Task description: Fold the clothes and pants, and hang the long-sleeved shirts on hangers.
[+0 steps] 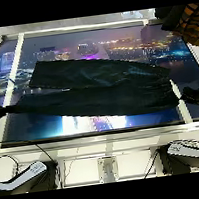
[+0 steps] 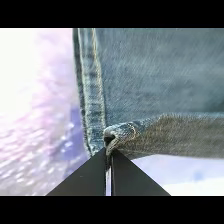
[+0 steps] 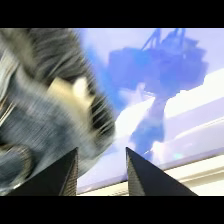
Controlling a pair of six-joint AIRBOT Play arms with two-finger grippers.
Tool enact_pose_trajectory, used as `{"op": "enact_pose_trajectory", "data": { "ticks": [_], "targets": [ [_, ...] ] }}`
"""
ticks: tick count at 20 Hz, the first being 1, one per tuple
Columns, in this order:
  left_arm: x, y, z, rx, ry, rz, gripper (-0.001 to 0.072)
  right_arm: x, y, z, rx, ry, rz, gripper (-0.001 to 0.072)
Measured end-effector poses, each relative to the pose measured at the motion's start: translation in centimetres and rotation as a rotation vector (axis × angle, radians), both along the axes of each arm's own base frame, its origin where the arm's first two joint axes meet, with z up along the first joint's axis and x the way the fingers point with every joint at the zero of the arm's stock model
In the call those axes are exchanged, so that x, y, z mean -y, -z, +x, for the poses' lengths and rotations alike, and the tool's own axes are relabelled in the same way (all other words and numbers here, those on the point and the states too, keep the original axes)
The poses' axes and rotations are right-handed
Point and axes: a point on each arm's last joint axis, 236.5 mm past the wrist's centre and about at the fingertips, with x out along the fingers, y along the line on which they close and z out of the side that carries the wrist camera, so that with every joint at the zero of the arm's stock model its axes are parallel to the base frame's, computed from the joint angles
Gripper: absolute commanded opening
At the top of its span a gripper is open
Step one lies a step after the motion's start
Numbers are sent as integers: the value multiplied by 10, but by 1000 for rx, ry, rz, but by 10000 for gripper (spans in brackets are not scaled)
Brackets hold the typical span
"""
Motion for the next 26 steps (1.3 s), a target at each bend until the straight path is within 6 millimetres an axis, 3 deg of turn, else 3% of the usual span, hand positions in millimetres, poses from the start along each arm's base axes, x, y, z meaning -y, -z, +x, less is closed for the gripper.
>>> {"op": "enact_pose_trajectory", "data": {
  "ticks": [1,2,3,6,13,15,19,24,26],
  "targets": [
    [-3,-5,-3,19,-11,-19,19,4,-1,1,6,-11,-17,364],
    [-6,-8,-7,32,-25,-39,19,6,-1,2,10,-19,-27,481],
    [-8,-10,-12,38,-32,-56,19,7,-1,2,9,-26,-32,540],
    [-9,-9,-22,36,-41,-106,19,0,5,-5,-9,-40,-12,539],
    [-7,-8,-28,32,-39,-143,19,-41,36,-31,-68,-48,120,519],
    [-7,-8,-29,32,-38,-147,19,-47,40,-26,-39,-33,138,326],
    [-5,-10,-27,42,-38,-157,19,-49,41,-7,45,19,148,31],
    [4,-27,-11,130,-50,-218,18,-41,35,19,147,88,135,28],
    [8,-49,0,218,-51,-248,19,-34,18,33,201,94,111,27]
  ]
}}
